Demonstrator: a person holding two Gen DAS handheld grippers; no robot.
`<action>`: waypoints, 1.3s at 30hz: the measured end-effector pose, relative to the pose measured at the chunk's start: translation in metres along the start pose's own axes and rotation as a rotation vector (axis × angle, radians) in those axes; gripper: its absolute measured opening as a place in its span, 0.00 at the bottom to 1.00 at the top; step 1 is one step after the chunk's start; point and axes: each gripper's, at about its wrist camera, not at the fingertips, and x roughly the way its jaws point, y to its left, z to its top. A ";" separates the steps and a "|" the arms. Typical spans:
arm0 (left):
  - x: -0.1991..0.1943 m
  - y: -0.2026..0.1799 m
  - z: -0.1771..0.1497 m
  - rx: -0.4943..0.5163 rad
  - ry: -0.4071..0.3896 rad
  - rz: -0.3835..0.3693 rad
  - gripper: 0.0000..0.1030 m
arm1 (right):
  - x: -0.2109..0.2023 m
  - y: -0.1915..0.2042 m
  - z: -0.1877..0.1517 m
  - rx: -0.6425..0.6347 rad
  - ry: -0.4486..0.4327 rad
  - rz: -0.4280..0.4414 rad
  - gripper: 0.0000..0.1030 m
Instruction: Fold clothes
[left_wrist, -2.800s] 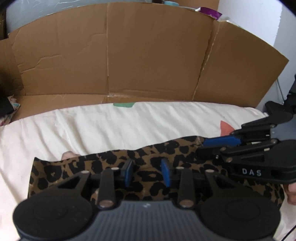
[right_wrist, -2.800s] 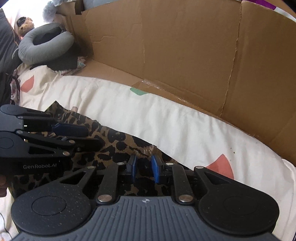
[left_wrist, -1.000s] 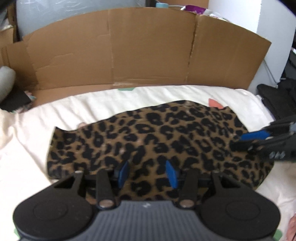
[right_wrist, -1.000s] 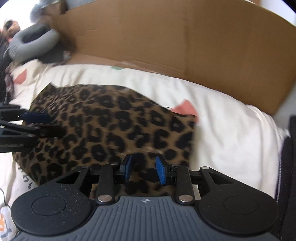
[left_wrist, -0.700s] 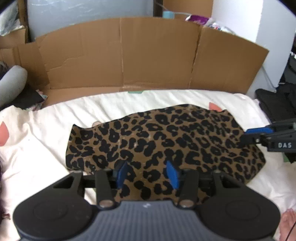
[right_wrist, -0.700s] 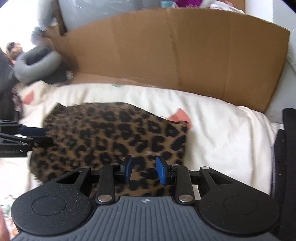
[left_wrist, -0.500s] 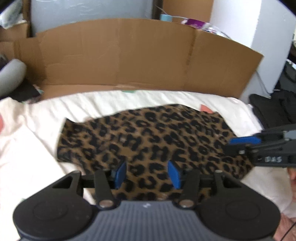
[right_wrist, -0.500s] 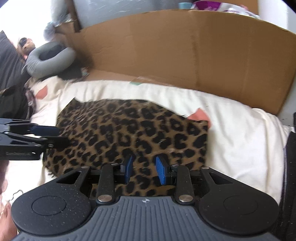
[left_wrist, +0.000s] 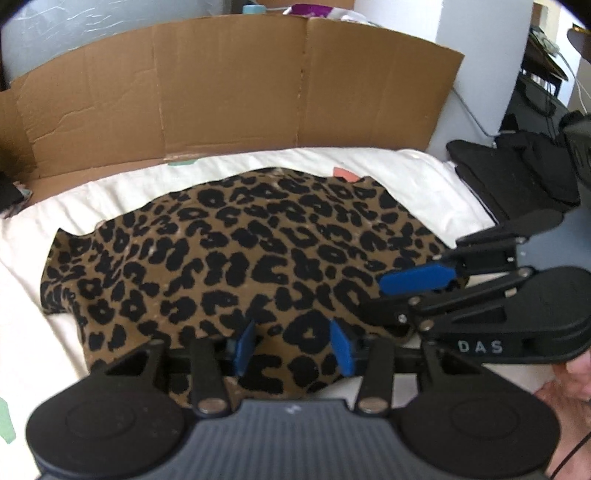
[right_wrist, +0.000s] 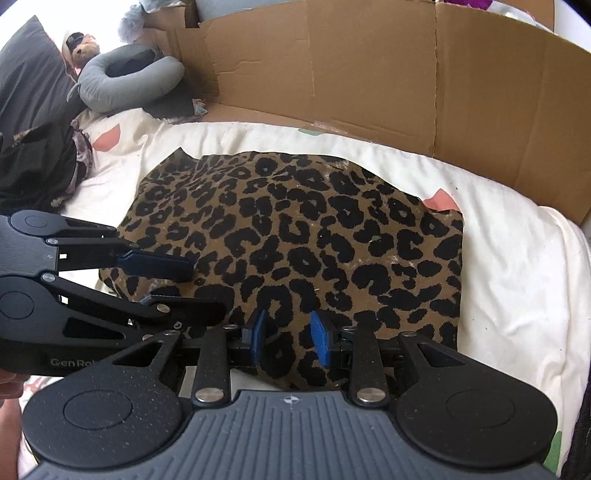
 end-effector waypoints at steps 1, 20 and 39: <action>0.001 0.000 -0.002 0.009 0.004 0.004 0.46 | 0.001 0.000 -0.001 -0.011 0.005 0.001 0.33; -0.037 0.055 -0.020 -0.047 -0.011 0.192 0.45 | -0.028 -0.033 -0.012 -0.023 -0.013 -0.137 0.33; -0.023 0.053 -0.040 -0.053 0.092 0.167 0.39 | -0.021 -0.035 -0.028 0.012 0.062 -0.144 0.33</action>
